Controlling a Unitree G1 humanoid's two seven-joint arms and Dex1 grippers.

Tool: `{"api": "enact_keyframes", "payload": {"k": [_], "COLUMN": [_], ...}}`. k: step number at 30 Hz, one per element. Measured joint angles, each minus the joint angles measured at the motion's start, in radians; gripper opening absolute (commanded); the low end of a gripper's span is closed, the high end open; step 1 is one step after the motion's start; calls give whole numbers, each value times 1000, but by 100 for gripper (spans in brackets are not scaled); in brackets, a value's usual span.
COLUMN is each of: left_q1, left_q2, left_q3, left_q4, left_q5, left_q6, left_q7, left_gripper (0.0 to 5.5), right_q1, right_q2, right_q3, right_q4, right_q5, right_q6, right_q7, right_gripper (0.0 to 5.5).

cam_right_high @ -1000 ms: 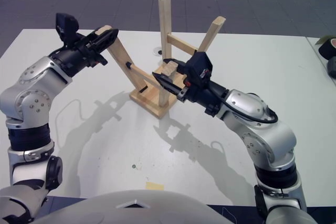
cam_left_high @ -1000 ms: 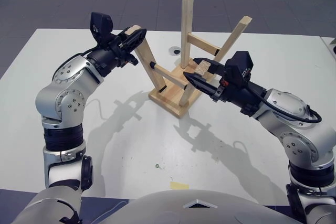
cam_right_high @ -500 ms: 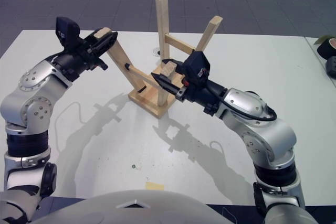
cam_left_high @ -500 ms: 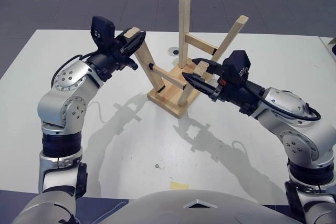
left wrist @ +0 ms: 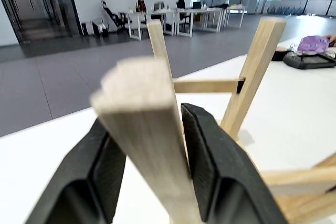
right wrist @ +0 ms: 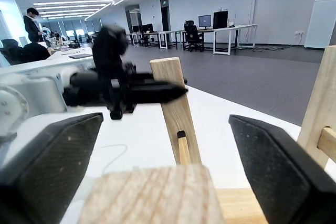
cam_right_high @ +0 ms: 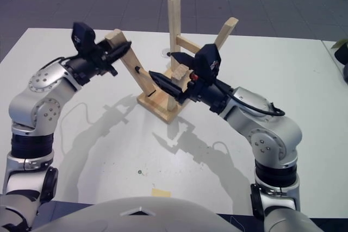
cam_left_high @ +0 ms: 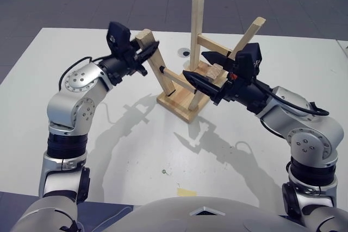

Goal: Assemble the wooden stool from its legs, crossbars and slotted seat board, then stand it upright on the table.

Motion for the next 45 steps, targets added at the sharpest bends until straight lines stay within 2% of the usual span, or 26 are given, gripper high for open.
{"api": "enact_keyframes", "payload": {"k": [2,7,13,18,20,24,28,37,41,45], "left_q1": [1,-97,-380,-585,-582,-380,-324,-302,-351,-534], "left_q2": [-5,-60,-101,-118,-117,-128,-149,-201,-209,-204], "left_q3": [17,151,276,294,253,13,-52,-4,116,243], "left_q4": [-3,-18,23,149,191,334,328,252,224,175], "left_q5": [-14,-141,-220,-174,-126,54,122,109,18,-94], "left_q6": [14,55,16,-111,-136,-199,-310,-258,-162,-139], "left_q7": [-2,42,146,147,105,-37,-89,-43,38,104], "left_gripper": [278,362,448,533,538,538,538,538,538,538], "right_q1": [-18,-41,-78,-158,-193,-202,-178,-155,-242,-329], "right_q2": [12,15,15,44,69,87,79,88,140,157], "right_q3": [-30,-60,-74,-108,-139,-154,-138,-117,-109,-122], "right_q4": [3,19,44,78,77,79,77,78,85,77], "right_q5": [44,89,123,186,265,323,320,318,339,406], "right_q6": [1,2,1,-26,-47,-65,-64,-90,-146,-185], "right_q7": [-19,-49,-75,-102,-130,-194,-227,-254,-286,-327], "right_gripper": [539,540,540,540,540,540,540,540,540,540]}}
